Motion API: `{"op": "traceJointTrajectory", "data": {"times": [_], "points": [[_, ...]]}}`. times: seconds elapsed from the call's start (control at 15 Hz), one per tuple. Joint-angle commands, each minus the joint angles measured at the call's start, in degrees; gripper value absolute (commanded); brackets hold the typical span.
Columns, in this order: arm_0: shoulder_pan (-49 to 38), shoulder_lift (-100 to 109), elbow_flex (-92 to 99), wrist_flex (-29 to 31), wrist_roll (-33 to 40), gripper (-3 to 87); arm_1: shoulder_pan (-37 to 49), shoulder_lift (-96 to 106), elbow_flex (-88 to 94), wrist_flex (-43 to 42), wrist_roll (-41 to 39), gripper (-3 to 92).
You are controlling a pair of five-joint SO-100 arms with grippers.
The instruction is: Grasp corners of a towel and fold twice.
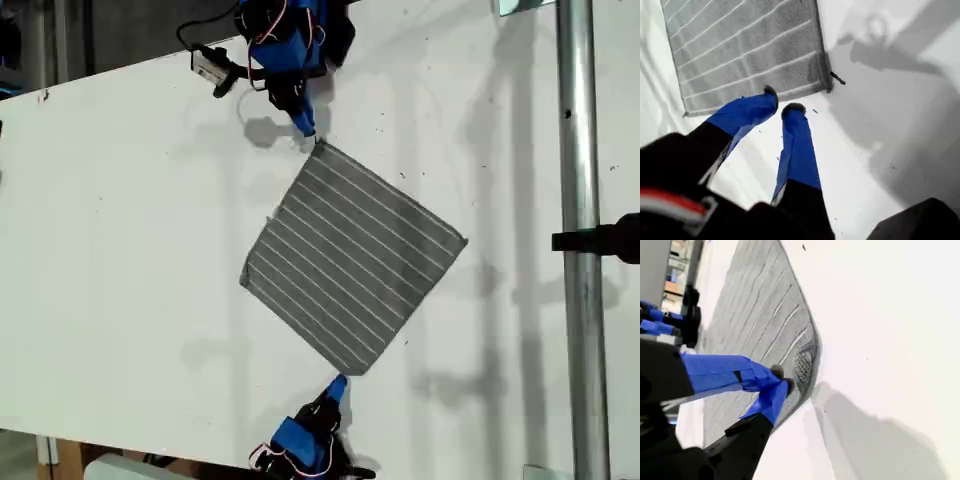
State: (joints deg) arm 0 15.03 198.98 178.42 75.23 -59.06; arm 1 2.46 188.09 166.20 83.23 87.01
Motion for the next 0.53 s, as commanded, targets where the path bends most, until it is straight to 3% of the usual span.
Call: {"op": "traceJointTrajectory", "data": {"times": [0.0,0.47], "points": [[-20.2,0.4,0.4,-0.7,-20.3,-2.6,-5.3,0.4,-0.4,0.7,0.0,0.2],[-20.7,0.3,-0.3,-2.9,-22.1,-2.9,-7.4,0.0,-4.5,-0.1,0.4,-0.2]]}}
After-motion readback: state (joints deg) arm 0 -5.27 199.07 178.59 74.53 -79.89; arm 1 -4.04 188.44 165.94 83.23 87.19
